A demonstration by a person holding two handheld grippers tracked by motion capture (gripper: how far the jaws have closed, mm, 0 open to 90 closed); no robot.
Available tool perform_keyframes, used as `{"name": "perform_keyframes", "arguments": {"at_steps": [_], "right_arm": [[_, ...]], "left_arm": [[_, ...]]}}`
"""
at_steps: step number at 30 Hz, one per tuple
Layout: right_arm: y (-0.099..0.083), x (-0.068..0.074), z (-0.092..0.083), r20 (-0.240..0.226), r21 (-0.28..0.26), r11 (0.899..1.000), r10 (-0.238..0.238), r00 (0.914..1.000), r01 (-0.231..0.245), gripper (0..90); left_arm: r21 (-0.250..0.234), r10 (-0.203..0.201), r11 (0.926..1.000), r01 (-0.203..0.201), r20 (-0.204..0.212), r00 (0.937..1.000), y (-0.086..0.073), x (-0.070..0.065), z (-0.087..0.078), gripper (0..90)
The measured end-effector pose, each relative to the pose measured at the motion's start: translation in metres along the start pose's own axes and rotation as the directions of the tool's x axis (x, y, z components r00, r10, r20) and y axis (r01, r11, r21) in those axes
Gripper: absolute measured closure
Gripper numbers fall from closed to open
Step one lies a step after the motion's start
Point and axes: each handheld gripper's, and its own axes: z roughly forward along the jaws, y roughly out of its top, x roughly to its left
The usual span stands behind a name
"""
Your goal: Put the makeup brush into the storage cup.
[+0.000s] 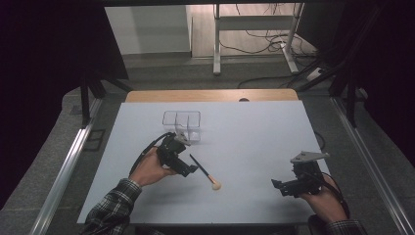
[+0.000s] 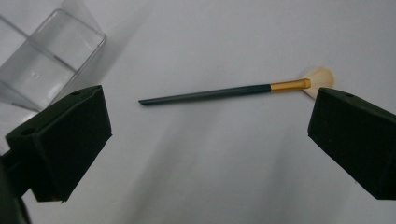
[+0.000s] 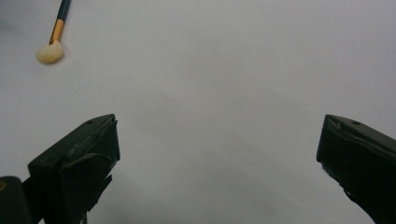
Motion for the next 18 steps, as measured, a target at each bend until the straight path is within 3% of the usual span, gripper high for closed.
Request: {"name": "perform_keyframes", "arguments": {"at_steps": [18], "right_arm": [[0.000, 0.001, 0.001, -0.004, 0.008, 1.000, -0.011, 0.9999, 0.011, 0.0]], "left_arm": [[0.058, 0.082, 0.9949, -0.083, 0.025, 0.9963, 0.030, -0.005, 0.028, 1.0]]}}
